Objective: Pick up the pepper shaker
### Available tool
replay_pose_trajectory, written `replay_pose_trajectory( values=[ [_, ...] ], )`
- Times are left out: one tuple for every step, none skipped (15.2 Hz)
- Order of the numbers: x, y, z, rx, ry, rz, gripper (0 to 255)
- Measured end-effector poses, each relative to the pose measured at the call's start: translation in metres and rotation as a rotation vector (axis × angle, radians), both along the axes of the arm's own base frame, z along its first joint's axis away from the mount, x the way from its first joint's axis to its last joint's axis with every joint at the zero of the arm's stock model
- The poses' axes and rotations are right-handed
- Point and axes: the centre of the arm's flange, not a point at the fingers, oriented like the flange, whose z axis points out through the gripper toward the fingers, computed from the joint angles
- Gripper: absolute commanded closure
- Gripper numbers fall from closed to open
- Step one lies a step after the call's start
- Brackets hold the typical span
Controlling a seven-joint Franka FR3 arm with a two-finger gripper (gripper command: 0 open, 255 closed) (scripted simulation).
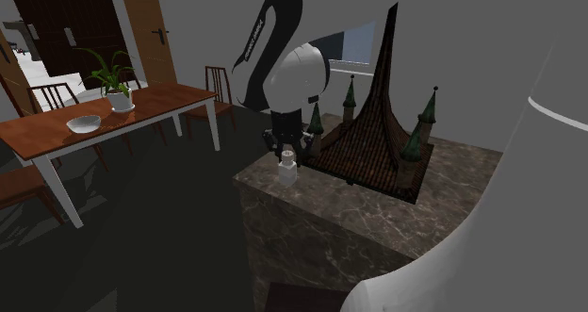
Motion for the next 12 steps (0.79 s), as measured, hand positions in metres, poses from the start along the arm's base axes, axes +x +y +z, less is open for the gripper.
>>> replay_pose_trajectory(
  values=[
    [0.000,0.000,0.000,0.000,0.000,0.000,255],
    [0.000,0.000,0.000,0.000,0.000,0.000,255],
    [0.000,0.000,0.002,0.000,0.000,0.000,255],
    [0.000,0.000,0.006,0.000,0.000,0.000,255],
    [0.000,0.000,0.010,0.000,0.000,0.000,255],
    [0.000,0.000,0.015,0.000,0.000,0.000,255],
    [0.000,0.000,0.020,0.000,0.000,0.000,255],
    [0.001,0.000,0.025,0.000,0.000,0.000,255],
    [0.001,0.001,0.031,0.000,0.000,0.000,255],
    [0.000,0.000,0.037,0.000,0.000,0.000,255],
    [0.000,0.000,0.042,0.000,0.000,0.000,255],
    [-0.001,-0.001,0.047,0.000,0.000,0.000,255]
  ],
)
